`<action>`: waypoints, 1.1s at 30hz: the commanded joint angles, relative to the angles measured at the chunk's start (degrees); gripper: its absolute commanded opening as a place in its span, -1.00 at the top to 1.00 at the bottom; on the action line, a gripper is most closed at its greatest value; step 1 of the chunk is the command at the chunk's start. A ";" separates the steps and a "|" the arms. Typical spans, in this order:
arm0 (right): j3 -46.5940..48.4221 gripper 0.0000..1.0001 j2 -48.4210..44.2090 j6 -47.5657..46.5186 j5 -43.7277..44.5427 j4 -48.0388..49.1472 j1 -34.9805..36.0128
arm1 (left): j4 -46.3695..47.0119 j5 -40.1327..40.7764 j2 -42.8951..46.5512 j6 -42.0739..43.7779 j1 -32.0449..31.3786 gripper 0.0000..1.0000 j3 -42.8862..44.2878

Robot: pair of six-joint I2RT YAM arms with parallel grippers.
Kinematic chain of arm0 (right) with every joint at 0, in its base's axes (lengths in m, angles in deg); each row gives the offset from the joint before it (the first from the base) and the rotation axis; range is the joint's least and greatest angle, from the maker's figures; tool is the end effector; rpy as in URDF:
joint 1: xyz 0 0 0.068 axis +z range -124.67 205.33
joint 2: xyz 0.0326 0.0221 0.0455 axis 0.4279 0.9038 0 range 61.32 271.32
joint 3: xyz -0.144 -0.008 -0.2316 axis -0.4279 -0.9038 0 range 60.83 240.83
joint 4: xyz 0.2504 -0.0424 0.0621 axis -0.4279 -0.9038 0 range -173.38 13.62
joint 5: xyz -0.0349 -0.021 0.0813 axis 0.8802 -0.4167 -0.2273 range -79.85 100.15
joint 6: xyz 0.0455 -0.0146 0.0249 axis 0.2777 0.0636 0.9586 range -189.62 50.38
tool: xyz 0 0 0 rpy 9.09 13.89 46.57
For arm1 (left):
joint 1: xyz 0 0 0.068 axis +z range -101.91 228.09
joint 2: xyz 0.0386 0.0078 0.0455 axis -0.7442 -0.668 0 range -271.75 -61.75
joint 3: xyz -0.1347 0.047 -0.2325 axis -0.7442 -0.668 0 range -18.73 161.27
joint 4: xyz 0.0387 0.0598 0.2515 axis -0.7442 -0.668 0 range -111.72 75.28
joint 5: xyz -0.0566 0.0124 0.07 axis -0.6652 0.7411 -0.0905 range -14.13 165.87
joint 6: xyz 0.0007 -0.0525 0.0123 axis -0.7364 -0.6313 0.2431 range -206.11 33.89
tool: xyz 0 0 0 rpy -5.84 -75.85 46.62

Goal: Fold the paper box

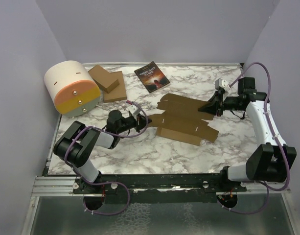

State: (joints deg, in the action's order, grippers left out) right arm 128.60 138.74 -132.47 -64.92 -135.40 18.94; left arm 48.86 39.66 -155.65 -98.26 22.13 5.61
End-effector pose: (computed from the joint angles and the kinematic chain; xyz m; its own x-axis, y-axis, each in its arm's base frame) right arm 0.2466 0.0069 0.3117 -0.1373 -0.2152 -0.9669 -0.9700 0.2270 0.0872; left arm 0.2442 -0.1423 0.1576 -0.2772 -0.0538 -0.9593 0.8419 0.4675 -0.2695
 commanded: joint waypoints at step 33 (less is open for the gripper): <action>-0.97 0.98 13.75 6.48 0.53 -3.48 0.07 | 0.95 9.06 2.74 1.01 -1.56 0.46 0.53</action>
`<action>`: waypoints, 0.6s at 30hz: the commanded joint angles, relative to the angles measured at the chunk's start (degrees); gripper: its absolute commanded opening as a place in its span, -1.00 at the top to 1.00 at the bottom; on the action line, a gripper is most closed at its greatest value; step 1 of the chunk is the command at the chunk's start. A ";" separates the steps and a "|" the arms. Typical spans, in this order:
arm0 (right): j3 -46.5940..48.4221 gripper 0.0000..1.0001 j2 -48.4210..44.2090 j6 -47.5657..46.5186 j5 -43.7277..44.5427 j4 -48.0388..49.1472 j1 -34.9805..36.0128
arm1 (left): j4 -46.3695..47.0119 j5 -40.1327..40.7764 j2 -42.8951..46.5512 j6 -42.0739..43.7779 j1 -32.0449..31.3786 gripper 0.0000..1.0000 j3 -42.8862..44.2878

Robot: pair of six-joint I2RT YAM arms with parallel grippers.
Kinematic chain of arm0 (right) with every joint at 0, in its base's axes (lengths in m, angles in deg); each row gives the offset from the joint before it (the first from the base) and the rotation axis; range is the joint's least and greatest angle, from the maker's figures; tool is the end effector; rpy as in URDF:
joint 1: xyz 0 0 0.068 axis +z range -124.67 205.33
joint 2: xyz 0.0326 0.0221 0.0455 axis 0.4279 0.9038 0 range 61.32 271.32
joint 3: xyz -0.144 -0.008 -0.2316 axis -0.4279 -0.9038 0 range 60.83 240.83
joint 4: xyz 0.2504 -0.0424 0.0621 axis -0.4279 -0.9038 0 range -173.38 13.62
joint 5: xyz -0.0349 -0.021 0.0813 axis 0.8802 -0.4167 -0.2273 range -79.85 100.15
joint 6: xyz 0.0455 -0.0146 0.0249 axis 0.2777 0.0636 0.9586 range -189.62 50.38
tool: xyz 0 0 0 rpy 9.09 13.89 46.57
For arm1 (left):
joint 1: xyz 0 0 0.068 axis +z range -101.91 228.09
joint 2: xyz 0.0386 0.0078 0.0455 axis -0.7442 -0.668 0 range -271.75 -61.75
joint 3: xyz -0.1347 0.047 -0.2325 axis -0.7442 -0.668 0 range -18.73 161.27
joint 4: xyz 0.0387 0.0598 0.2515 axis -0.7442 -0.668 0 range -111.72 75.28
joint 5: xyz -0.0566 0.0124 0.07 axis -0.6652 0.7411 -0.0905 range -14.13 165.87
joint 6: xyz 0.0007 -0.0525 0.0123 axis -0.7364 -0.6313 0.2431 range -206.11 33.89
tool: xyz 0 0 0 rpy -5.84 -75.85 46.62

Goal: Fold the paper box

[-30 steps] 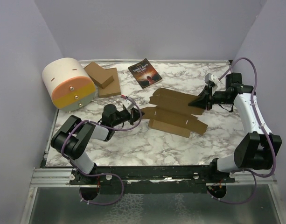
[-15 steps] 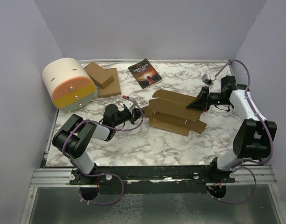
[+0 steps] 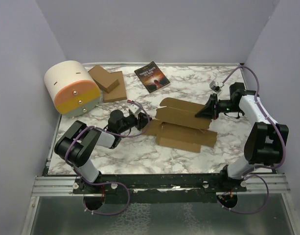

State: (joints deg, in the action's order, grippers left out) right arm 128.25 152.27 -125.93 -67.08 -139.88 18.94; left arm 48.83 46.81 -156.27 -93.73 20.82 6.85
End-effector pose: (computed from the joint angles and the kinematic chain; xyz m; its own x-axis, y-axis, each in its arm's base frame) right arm 0.2793 0.0036 0.2529 -0.5293 -0.1256 -0.8391 -0.8399 0.2175 0.4973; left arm 0.2493 -0.1480 0.1597 -0.1930 -0.0308 -0.9807 0.8118 0.5563 -0.1772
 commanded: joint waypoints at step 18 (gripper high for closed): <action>2.33 0.98 -7.95 9.26 6.81 16.43 0.04 | -14.49 9.15 21.50 -10.41 2.21 -0.31 -3.05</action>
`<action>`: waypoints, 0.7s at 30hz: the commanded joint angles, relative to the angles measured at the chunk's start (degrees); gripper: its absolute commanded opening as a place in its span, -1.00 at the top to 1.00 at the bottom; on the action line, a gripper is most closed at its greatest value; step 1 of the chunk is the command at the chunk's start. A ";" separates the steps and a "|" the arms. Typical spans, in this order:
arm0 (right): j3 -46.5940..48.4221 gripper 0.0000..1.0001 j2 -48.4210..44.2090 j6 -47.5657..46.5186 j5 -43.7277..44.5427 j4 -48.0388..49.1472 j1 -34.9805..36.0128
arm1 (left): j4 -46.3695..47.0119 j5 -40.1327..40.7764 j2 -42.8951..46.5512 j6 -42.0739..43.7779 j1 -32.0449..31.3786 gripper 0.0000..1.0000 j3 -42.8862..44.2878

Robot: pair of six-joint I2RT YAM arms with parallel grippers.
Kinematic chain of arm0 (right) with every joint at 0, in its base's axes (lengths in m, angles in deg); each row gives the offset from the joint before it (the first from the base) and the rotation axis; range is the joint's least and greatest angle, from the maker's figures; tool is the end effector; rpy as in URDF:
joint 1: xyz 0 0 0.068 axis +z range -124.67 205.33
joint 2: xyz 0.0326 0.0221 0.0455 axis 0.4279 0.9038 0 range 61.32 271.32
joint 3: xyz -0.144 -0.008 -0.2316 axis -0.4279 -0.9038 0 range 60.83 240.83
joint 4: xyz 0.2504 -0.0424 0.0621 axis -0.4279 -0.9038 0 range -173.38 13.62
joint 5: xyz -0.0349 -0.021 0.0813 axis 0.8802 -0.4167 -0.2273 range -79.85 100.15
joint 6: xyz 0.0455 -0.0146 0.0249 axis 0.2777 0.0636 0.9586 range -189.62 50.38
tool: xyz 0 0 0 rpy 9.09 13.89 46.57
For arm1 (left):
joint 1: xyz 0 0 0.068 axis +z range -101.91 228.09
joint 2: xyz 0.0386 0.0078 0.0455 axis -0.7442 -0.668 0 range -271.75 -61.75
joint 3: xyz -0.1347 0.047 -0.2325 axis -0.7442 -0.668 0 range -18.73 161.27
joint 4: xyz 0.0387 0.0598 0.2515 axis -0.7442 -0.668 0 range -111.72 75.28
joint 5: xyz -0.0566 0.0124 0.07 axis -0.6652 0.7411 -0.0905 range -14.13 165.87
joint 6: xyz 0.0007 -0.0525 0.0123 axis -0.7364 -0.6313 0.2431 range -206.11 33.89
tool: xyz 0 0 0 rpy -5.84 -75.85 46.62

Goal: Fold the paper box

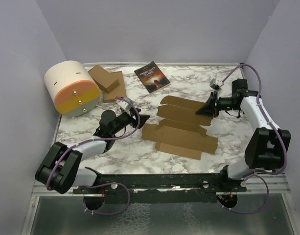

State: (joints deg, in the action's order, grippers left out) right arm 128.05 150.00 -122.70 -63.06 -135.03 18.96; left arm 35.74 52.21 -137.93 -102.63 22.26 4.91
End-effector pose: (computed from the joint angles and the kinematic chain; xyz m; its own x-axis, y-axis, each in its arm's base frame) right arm 0.2804 0.0029 0.2606 -0.4832 -0.1783 -0.8571 -0.8615 0.2709 0.4294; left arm 0.2278 -0.1262 0.2080 -0.2476 -0.1694 -0.9539 0.7193 0.6275 -0.2981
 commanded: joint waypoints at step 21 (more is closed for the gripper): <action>-6.16 0.98 -13.16 -7.51 0.47 14.66 0.04 | 16.32 -11.88 -24.70 0.29 2.97 -0.36 6.40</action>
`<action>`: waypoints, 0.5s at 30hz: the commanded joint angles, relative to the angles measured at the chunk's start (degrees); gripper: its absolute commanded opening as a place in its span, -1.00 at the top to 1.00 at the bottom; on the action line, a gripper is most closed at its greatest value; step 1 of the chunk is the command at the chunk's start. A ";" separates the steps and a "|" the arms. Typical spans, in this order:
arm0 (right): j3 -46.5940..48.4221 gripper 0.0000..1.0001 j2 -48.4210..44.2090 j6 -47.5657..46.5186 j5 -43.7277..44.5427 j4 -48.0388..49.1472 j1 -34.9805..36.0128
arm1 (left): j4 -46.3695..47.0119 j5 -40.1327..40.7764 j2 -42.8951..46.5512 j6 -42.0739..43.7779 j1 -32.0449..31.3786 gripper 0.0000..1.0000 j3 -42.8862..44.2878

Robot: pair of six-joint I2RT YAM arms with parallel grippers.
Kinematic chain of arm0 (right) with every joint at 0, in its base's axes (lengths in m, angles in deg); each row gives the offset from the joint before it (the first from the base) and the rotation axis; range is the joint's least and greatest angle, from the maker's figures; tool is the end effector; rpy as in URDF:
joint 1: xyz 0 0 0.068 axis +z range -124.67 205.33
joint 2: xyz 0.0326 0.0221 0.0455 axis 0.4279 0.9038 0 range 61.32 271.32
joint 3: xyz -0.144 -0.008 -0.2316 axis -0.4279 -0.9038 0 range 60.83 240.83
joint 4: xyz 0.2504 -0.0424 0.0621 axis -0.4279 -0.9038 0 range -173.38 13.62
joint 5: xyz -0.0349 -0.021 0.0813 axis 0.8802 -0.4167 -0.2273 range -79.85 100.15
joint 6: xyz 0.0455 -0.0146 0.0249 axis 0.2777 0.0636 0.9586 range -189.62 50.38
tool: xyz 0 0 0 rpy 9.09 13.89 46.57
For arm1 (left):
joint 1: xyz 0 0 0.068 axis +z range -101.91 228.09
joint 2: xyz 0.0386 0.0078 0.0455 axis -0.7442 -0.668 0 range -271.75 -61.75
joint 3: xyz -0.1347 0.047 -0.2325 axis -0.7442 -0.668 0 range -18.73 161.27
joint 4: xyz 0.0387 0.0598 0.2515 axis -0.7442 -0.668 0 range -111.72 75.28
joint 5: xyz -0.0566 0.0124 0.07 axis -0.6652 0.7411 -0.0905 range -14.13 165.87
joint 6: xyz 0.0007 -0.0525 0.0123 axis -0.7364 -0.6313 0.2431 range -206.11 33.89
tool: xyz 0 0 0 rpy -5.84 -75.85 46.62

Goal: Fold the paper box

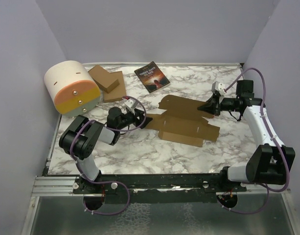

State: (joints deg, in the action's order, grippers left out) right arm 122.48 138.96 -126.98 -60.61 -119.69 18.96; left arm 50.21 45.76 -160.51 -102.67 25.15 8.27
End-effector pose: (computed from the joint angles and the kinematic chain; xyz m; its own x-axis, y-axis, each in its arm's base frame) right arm 0.2614 0.0046 0.2878 -0.0885 -0.2692 -0.9590 -0.9582 0.2859 0.0081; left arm 0.2673 -0.1326 0.1480 -0.3319 -0.1272 -0.9347 0.7316 0.5909 -0.3402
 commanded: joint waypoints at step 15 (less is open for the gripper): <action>-0.74 0.98 -4.39 -4.03 -4.55 -1.64 0.04 | -2.92 -14.32 -6.71 -1.35 0.09 1.00 9.92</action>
State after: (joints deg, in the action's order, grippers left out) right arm 121.34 135.18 -129.76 -61.46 -119.71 18.96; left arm 44.86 34.20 -167.89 -105.05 25.15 17.12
